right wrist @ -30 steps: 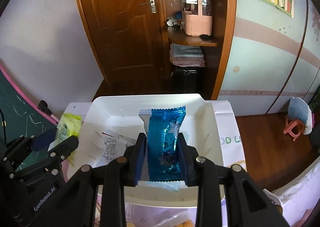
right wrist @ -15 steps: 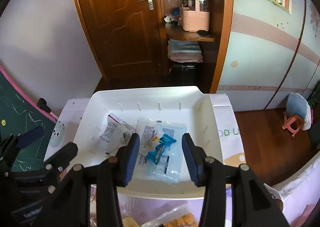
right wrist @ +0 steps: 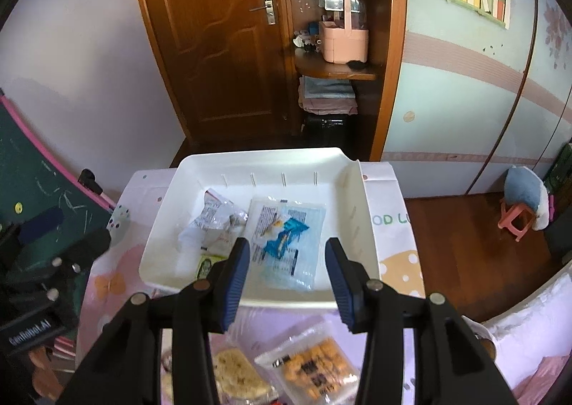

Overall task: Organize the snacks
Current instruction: 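Withdraw both tools from the bin toward the remaining snacks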

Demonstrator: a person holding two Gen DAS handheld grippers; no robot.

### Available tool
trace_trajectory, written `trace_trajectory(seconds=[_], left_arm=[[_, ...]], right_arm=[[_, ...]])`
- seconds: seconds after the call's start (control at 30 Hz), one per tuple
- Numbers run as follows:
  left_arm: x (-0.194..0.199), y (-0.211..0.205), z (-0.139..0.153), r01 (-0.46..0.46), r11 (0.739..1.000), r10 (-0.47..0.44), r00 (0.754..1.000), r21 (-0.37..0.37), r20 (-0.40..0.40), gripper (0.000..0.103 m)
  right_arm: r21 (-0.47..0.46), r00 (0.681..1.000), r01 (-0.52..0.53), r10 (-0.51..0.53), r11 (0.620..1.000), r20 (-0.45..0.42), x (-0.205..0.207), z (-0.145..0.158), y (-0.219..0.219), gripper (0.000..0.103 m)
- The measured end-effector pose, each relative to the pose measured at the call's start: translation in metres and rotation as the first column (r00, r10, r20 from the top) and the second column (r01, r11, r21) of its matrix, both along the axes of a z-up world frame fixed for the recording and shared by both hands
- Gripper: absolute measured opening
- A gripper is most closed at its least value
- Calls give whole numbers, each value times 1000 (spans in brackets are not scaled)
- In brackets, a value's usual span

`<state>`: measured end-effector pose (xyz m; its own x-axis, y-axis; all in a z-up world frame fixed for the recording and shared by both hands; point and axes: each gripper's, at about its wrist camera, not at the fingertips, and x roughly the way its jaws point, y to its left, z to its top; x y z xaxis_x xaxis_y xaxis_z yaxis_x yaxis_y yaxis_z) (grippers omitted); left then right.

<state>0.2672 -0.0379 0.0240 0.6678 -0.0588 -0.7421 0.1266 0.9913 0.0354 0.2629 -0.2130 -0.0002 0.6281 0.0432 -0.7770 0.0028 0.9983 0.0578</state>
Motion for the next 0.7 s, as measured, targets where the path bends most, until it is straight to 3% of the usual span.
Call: trace_trajectory(seconds=[0.33,0.7], left_arm=[[-65,10,48,33,999,-34,995,19,98,92],[-130,13,63,101,994,-106,984,46,146,95]], right_arm=[[-45,997,-46,48,998,57,-58,36,5,44],[-104,988,-117,126,988,87,-116,47,14,48]])
